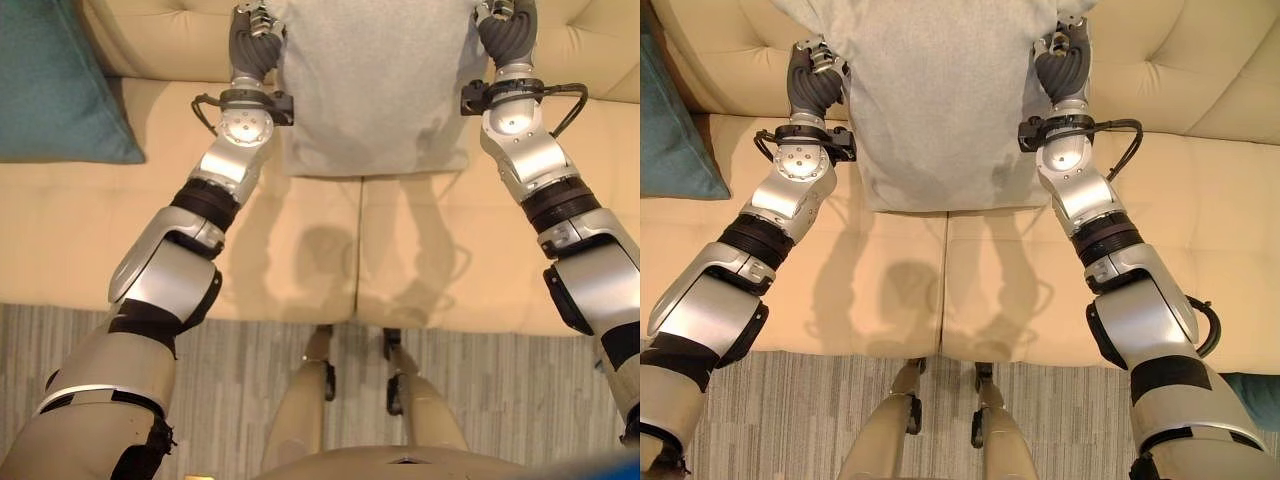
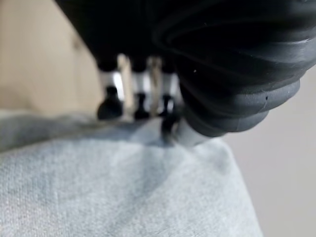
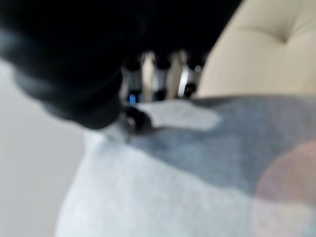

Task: Pick up all the scattered cushions and arrange them neatly on the sofa.

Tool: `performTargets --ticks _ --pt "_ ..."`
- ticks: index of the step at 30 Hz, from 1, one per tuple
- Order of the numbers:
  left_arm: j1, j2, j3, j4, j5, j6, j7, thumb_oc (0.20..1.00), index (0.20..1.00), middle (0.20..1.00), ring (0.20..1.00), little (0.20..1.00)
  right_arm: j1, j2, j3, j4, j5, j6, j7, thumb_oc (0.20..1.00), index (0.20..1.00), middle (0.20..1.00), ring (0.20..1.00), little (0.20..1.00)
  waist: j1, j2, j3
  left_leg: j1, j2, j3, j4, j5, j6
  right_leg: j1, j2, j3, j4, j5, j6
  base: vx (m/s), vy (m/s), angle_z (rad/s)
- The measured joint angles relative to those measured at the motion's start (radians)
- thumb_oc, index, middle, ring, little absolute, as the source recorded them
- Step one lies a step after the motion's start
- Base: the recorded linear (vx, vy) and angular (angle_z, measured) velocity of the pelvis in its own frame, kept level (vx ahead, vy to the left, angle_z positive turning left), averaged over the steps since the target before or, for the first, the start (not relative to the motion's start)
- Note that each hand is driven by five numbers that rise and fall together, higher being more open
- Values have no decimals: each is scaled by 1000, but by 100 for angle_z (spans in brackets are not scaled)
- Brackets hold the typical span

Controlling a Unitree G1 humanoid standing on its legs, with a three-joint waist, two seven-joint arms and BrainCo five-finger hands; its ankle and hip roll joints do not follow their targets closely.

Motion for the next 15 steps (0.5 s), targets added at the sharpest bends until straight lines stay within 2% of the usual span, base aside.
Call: performTargets --ticks 4,5,6,7,8,9,10,11,12,15 --pt "-5 12 -1 4 13 0 -1 200 200 200 200 200 -1 2 13 6 -1 0 3 200 200 200 200 200 -3 0 0 -44 3 1 0 0 0 -48 3 0 2 0 0 -5 -4 -5" --pt "-23 5 -4 31 20 0 -4 551 551 551 551 551 -1 0 13 8 -1 0 2 200 200 200 200 200 -4 0 0 -52 4 1 0 0 0 -58 4 1 3 0 0 -9 8 -8" --pt "-34 5 -10 44 20 0 -5 1000 1000 1000 1000 1000 -1 1 14 9 -2 0 3 200 200 200 200 200 -7 0 0 -56 6 0 0 0 0 -66 5 1 9 0 0 -7 11 -9" --pt "-42 5 -11 56 21 0 -7 1000 1000 1000 1000 1000 -1 1 15 13 -3 -1 3 467 467 467 467 467 -6 0 0 -57 10 1 0 1 1 -79 7 2 31 -2 2 -5 8 -16" --pt "-58 7 -20 85 32 1 -7 1000 1000 1000 1000 1000 -8 3 26 34 -9 -4 2 586 586 586 586 586 -6 0 0 -56 16 1 0 4 5 -102 10 2 74 -10 12 0 -1 -22" --pt "-80 8 -29 116 56 7 -7 1000 1000 1000 1000 1000 -12 3 32 63 -24 -5 2 1000 1000 1000 1000 1000 -10 2 0 -55 22 -6 5 12 17 -160 7 1 167 -53 53 3 1 -10" --pt "-85 8 -34 115 60 14 -8 1000 1000 1000 1000 1000 -12 -2 31 69 -26 -4 0 1000 1000 1000 1000 1000 -19 2 -1 -54 13 -18 5 12 17 -155 -5 -2 132 -62 58 5 2 13" --pt "-91 5 -41 115 60 16 -9 1000 1000 1000 1000 1000 -15 -6 29 69 -28 -4 -2 1000 1000 1000 1000 1000 -29 1 -2 -55 -6 -17 5 12 16 -127 -25 -3 72 -24 55 20 1 26" --pt "-104 9 -41 115 82 19 -9 1000 1000 1000 1000 1000 -25 -6 27 69 -45 -4 -9 1000 1000 1000 1000 1000 -26 1 -2 -66 -11 -12 2 12 16 -110 -26 -1 12 11 19 18 1 14" --pt "-113 12 -36 114 98 21 -9 1000 1000 1000 1000 1000 -18 1 31 69 -54 6 -13 1000 1000 1000 1000 1000 -25 4 0 -73 -3 3 2 12 15 -119 -19 0 9 19 12 8 0 -4"
